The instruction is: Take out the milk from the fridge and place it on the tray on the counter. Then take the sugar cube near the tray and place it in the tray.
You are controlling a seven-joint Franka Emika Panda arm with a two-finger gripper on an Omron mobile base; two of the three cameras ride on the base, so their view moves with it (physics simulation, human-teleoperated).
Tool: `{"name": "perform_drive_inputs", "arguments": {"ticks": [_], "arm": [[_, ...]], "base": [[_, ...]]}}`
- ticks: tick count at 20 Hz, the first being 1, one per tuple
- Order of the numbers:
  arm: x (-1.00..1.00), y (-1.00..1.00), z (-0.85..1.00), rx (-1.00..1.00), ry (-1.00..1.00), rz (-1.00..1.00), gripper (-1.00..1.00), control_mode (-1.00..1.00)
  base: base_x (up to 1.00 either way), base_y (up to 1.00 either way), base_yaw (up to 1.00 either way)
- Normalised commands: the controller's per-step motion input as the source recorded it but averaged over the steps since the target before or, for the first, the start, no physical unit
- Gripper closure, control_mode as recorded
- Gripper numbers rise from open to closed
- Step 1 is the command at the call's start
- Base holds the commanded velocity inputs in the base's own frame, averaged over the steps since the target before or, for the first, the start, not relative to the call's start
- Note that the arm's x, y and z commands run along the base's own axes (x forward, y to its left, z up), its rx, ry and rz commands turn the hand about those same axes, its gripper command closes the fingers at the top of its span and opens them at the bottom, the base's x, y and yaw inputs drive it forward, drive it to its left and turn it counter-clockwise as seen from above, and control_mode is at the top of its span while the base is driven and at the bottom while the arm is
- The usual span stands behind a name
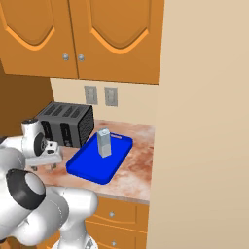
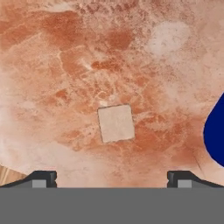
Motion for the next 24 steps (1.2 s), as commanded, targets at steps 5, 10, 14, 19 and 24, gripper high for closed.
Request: {"name": "perform_drive_inputs", "arguments": {"ticks": [5,10,14,19,24], "arm": [[0.16,0.00,-0.15,0.00,0.00,0.00,-1.00,-1.00],[0.23,0.03,-0.16,0.00,0.00,0.00,-1.00,-1.00],[0.12,0.13,-0.19,0.00,0.00,0.00,-1.00,-1.00],[0.07,0.16,-0.18,0.00,0.00,0.00,-1.00,-1.00],[0.04,0.00,-0.09,0.00,0.00,0.00,-1.00,-1.00]], "base": [[0.00,0.00,0.00],[0.00,0.00,0.00],[0.00,0.00,0.00],[0.00,0.00,0.00],[0.00,0.00,0.00]]}}
